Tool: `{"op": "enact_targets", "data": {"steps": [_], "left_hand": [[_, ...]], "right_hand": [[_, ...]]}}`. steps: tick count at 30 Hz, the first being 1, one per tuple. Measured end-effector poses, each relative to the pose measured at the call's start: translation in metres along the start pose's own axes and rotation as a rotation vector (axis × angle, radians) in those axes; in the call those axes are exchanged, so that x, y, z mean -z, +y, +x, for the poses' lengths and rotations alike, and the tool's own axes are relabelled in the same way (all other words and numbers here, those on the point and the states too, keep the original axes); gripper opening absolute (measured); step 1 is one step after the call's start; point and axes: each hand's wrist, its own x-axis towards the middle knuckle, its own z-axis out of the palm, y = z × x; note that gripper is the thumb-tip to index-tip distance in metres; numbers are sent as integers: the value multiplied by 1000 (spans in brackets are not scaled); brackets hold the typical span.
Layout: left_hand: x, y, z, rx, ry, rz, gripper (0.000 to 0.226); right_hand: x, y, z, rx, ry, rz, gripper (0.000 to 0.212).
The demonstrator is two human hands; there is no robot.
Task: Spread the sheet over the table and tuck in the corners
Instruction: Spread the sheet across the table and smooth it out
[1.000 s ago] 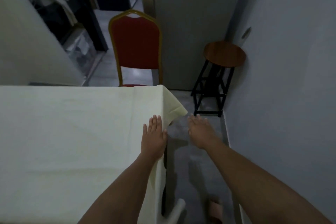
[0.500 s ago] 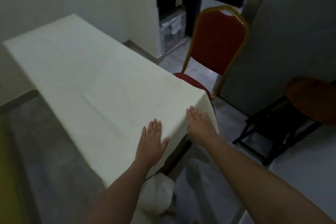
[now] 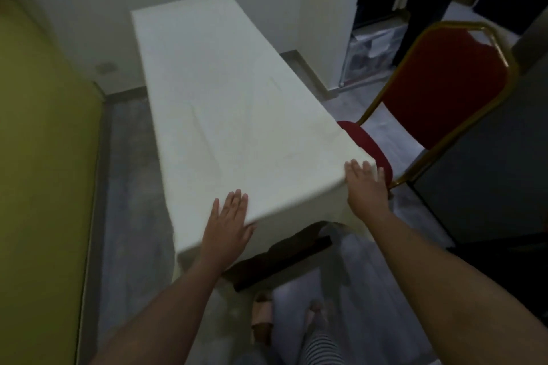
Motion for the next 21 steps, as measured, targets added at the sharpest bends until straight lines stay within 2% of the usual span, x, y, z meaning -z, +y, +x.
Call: {"op": "enact_targets", "data": {"steps": [2, 4, 6, 8, 11, 13, 16, 21], "left_hand": [[1, -2, -7, 33, -7, 31, 66], [1, 0, -6, 47, -9, 58, 63], [1, 7, -2, 86, -24, 37, 68], [2, 22, 1, 116, -18, 29, 69], [2, 43, 4, 217, -40, 3, 75], [0, 50, 2, 260, -56, -21, 60], [-2, 61, 3, 239, 3, -65, 51], [0, 101, -5, 247, -12, -37, 62]], "right_hand": [[2, 12, 13, 25, 1, -10, 66], [-1, 14, 21, 149, 37, -14, 63], [-9, 9, 18, 263, 39, 21, 58], [-16, 8, 15, 290, 52, 85, 53], [-17, 21, 19, 370, 107, 58, 52], [-15, 32, 21, 416, 123, 49, 54], [-10, 45, 14, 403, 193, 91, 54], [-19, 69, -19, 291, 222, 181, 57]]}}
